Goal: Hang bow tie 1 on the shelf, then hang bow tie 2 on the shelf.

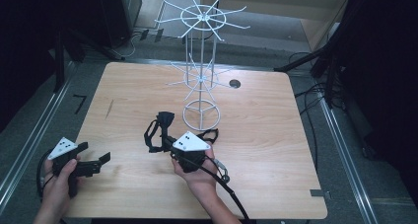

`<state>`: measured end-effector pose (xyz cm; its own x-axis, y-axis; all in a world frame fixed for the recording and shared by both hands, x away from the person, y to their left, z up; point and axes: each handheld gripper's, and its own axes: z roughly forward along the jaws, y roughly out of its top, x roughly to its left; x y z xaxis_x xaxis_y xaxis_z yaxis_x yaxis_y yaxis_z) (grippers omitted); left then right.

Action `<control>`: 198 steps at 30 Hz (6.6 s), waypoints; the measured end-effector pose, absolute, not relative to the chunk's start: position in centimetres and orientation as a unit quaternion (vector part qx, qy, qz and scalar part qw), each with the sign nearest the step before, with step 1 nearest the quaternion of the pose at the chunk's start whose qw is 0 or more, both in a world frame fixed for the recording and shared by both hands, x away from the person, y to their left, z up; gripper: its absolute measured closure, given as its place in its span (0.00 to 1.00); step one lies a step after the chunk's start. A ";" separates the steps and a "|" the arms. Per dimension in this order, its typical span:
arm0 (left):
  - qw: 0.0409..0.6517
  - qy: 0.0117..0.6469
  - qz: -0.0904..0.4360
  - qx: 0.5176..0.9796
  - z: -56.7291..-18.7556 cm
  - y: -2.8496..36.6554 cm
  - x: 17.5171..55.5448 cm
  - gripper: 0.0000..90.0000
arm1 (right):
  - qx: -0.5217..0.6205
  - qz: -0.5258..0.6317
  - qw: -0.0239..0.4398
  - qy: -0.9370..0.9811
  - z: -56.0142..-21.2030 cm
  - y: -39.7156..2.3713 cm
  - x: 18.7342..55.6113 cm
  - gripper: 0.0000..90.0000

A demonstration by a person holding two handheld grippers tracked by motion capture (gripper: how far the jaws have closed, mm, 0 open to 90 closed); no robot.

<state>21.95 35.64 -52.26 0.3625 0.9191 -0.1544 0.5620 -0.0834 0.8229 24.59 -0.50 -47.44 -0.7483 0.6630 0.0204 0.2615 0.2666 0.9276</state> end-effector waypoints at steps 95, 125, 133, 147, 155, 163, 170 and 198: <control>0.428 0.524 0.209 0.706 -52.3 35.6 22.0 0.00 | 0.307 0.564 0.310 0.701 -40.6 -5.1 24.9 0.95; 0.429 0.525 0.210 0.705 -52.3 35.6 21.9 0.00 | 0.335 0.519 0.345 0.707 -41.4 -4.6 26.0 0.95; 0.430 0.525 0.210 0.704 -52.3 35.6 21.9 0.00 | 0.344 0.510 0.345 0.709 -42.2 -4.5 26.4 0.95; 0.429 0.525 0.210 0.704 -52.3 35.6 21.9 0.00 | 0.355 0.495 0.340 0.716 -43.5 -4.5 27.2 0.94; 0.429 0.525 0.210 0.705 -52.3 35.6 21.9 0.00 | 0.361 0.489 0.337 0.719 -44.6 -4.4 27.7 0.92; 0.429 0.525 0.209 0.705 -52.3 35.6 21.9 0.00 | 0.370 0.491 0.324 0.720 -45.5 -4.5 28.3 0.86; 0.428 0.525 0.209 0.705 -52.3 35.6 21.9 0.00 | 0.372 0.495 0.304 0.724 -46.1 -5.0 28.6 0.82; 0.428 0.525 0.208 0.706 -52.3 35.6 22.0 0.00 | 0.351 0.498 0.250 0.753 -48.6 -7.2 28.8 0.50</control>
<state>21.97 35.61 -52.26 0.3635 0.9184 -0.1561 0.5629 -0.0830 0.8223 28.75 -7.20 -48.65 -0.6293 0.7767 -0.0266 0.2790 0.2578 0.9250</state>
